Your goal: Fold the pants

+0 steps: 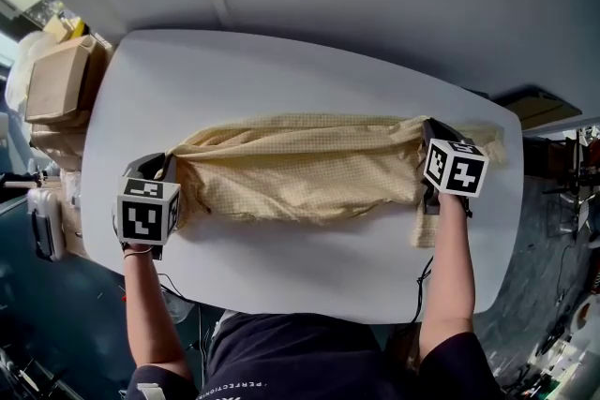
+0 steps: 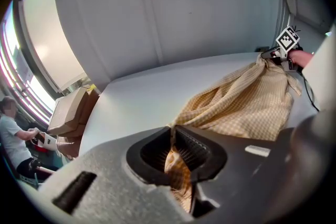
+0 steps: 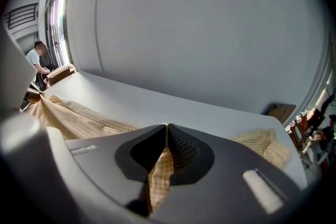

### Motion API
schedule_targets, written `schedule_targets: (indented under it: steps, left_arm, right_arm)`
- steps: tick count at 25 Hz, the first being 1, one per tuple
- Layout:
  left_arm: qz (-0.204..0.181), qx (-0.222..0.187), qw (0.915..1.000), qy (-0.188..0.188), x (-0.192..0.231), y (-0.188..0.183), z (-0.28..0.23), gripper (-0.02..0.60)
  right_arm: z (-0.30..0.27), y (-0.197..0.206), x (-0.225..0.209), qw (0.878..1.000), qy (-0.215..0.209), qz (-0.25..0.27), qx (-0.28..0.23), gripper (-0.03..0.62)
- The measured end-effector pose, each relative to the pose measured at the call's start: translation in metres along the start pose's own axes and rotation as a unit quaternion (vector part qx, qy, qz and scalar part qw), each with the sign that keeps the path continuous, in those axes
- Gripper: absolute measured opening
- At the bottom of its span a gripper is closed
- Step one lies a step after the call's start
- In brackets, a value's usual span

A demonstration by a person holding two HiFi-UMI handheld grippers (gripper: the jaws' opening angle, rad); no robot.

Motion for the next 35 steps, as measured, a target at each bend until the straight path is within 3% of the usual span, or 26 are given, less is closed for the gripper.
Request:
schedule_targets:
  steps: [4,10,17,22,29,35]
  left_arm:
    - [-0.008,-0.011,0.9999,-0.008,0.001,0.000,0.003,0.075]
    - [-0.004,-0.032,0.9992,0.022,0.004,0.008,0.022,0.099]
    - [-0.006,-0.040,0.9990,-0.018,0.003,0.022,0.051,0.101]
    - [-0.005,-0.054,0.9984,-0.014,-0.014,0.034,0.064,0.100]
    - [0.002,-0.032,0.9978,0.058,-0.047,0.063,0.036,0.100]
    - [0.009,0.002,0.9991,0.041,-0.029,0.083,0.025,0.101]
  right_arm:
    - [-0.006,0.005,-0.006,1.000,0.001,-0.012,0.006,0.036]
    - [0.001,-0.002,-0.024,0.999,-0.016,-0.051,-0.001,0.070]
    - [0.030,-0.007,-0.040,0.997,-0.007,-0.073,-0.038,0.067]
    - [0.067,0.002,-0.016,0.996,-0.049,-0.047,-0.062,0.061]
    - [0.114,0.022,0.034,0.990,-0.121,-0.004,-0.074,0.051]
    - [0.136,0.035,0.047,0.990,-0.120,-0.004,-0.067,0.048]
Point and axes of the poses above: the fingertips, and each gripper's own axes: z backward along the fingers, x to its left, y out of its underside, the point moved 9 cm from there along z, backward along the fingers, and after that the axes turned 14 degrees about y, right-handed, at the moved point
